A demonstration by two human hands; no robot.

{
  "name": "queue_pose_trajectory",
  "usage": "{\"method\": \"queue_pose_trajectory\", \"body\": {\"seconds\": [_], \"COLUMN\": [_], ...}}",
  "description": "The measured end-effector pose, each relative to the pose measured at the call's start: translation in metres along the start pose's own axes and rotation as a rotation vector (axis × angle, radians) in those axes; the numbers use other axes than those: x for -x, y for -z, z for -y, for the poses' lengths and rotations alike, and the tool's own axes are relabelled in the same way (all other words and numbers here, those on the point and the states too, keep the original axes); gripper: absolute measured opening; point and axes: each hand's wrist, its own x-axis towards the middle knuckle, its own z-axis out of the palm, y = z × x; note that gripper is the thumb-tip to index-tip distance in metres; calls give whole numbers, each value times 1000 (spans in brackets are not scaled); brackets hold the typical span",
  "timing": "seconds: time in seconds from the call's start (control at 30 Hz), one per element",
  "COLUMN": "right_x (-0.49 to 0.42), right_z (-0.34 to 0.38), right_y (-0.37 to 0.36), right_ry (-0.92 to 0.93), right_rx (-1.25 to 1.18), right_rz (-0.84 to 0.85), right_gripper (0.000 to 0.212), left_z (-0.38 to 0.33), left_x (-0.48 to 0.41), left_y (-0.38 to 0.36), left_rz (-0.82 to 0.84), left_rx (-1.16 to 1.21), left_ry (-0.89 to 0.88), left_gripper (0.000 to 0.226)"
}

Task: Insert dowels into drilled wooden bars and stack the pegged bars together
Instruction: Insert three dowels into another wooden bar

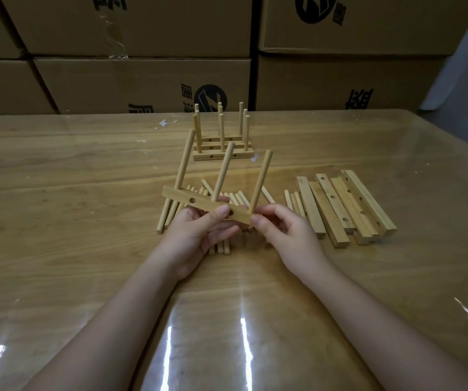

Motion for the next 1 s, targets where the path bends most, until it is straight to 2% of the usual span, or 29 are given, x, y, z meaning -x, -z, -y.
{"method": "queue_pose_trajectory", "body": {"seconds": [0.13, 0.23, 0.33, 0.5, 0.67, 0.87, 1.0], "right_x": [0, -1, -3, -6, -7, -9, -9], "right_z": [1, 1, 3, 10, 12, 10, 10], "right_y": [2, 4, 5, 22, 35, 41, 45], "right_ry": [-13, -19, -70, -58, -109, -104, -92], "right_rx": [-57, -96, -234, -417, -363, -370, -294], "right_rz": [-49, -63, -82, -68, 82, 113, 130], "right_gripper": [6, 23, 34, 42, 30, 20, 21], "left_z": [-2, -3, -2, -2, -3, -3, -2], "left_x": [0, -2, -1, 0, 0, 1, 1], "left_y": [-1, -1, 0, 1, 1, 2, 3], "left_rz": [12, 18, 17, 55, 97, 115, 110], "left_rx": [14, 3, -23, -34, -42, -51, -50], "left_ry": [13, 20, 42, 82, 83, 73, 62], "left_gripper": [33, 34, 32, 52, 50, 47, 43]}}
